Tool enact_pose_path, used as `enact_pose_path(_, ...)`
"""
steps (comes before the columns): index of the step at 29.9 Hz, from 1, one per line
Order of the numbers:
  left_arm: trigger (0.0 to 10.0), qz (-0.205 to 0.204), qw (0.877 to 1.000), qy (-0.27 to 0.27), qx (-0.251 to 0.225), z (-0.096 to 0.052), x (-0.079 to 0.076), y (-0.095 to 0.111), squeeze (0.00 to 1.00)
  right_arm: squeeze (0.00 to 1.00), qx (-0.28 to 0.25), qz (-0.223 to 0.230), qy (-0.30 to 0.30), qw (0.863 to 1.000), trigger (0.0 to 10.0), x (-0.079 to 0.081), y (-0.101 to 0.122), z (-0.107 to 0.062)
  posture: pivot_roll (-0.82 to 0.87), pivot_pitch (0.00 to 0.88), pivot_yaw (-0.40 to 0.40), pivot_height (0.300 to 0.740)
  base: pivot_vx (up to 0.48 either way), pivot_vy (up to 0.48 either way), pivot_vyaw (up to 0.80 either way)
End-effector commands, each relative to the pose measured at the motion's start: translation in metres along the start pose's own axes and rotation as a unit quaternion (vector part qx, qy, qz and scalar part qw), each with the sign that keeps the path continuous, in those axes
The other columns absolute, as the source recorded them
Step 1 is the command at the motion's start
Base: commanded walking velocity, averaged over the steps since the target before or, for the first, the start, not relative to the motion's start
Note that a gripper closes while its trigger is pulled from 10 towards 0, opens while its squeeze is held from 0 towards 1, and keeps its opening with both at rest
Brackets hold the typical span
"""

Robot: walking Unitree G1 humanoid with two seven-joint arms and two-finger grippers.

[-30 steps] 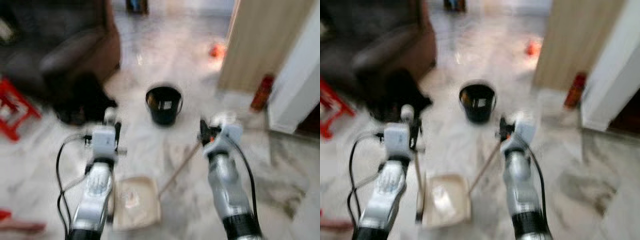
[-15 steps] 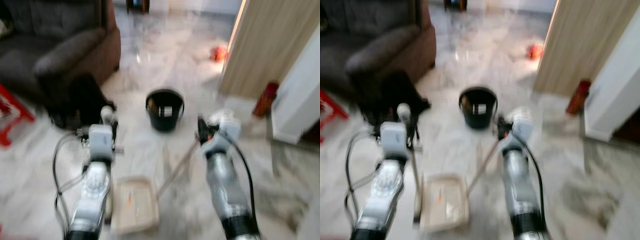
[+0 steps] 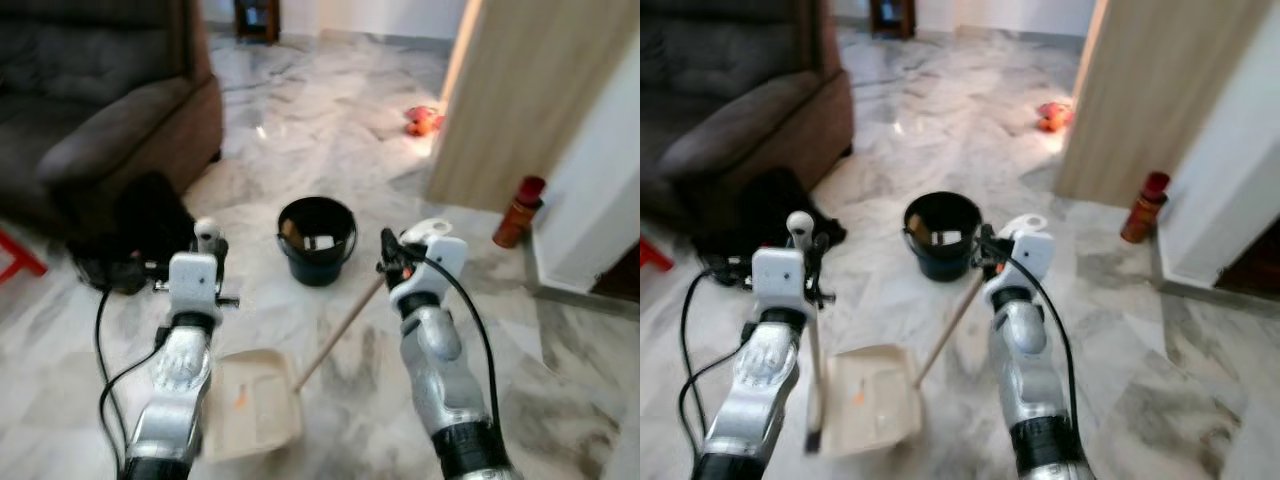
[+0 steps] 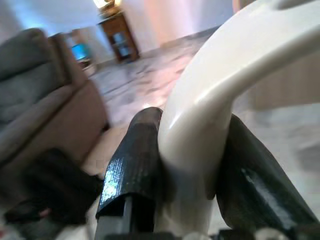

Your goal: Sweep floor

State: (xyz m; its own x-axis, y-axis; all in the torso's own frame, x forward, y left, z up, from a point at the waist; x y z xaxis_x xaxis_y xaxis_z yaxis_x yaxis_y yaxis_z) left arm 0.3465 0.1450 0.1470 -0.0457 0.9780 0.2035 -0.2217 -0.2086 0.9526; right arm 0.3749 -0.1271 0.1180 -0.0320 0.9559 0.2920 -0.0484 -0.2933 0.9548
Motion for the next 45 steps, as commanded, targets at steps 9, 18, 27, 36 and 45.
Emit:
enact_pose_path(9, 10.0, -0.009, 1.0, 0.01, -0.018, 0.0016, 0.0064, 0.0096, 0.0, 0.0, -0.025, 0.001, 0.014, 1.0, 10.0, 0.0111, 0.014, 0.004, 0.14, 0.081, -0.003, 0.74, 0.364, 0.0, 0.0)
enact_pose_path(18, 10.0, -0.009, 1.0, 0.012, -0.019, 0.0023, 0.0077, 0.01, 0.0, 0.0, -0.027, 0.001, 0.016, 0.999, 10.0, 0.013, 0.0153, 0.0043, 0.14, 0.086, -0.005, 0.74, 0.364, 0.0, 0.0)
enact_pose_path(27, 10.0, -0.009, 1.0, 0.014, -0.02, 0.0022, 0.0082, 0.0109, 0.0, 0.0, -0.031, -0.01, 0.024, 0.999, 10.0, 0.016, 0.0165, 0.0036, 0.14, 0.089, -0.005, 0.74, 0.365, 0.0, 0.0)
enact_pose_path(36, 10.0, -0.009, 1.0, 0.015, -0.02, 0.0023, 0.0083, 0.0111, 0.0, 0.0, -0.031, -0.015, 0.028, 0.999, 10.0, 0.0177, 0.0161, 0.0032, 0.14, 0.092, -0.007, 0.74, 0.364, 0.0, 0.0)
enact_pose_path(45, 10.0, -0.012, 0.999, 0.011, -0.031, 0.0019, 0.0071, 0.0144, 0.0, 0.0, -0.032, -0.008, 0.028, 0.999, 10.0, 0.0172, 0.0171, 0.0029, 0.14, 0.092, -0.007, 0.74, 0.161, 0.0, 0.0)
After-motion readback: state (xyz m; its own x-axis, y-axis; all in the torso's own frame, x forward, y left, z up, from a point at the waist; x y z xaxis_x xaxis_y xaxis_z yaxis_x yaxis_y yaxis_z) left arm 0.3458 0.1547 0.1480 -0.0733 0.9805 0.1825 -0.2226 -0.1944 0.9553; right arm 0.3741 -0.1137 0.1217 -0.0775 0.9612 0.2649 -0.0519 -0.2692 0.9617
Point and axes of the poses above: a point about 5 cm out from each wrist's last joint towards the gripper, its own z axis pointing out of the wrist towards the gripper, its own y axis along the axis of the wrist's last joint, x = y × z, the point moved 5 cm from there along z, pointing out of the wrist towards the gripper, and after that the axes turned 2 degrees about z, right-handed, at the moved point
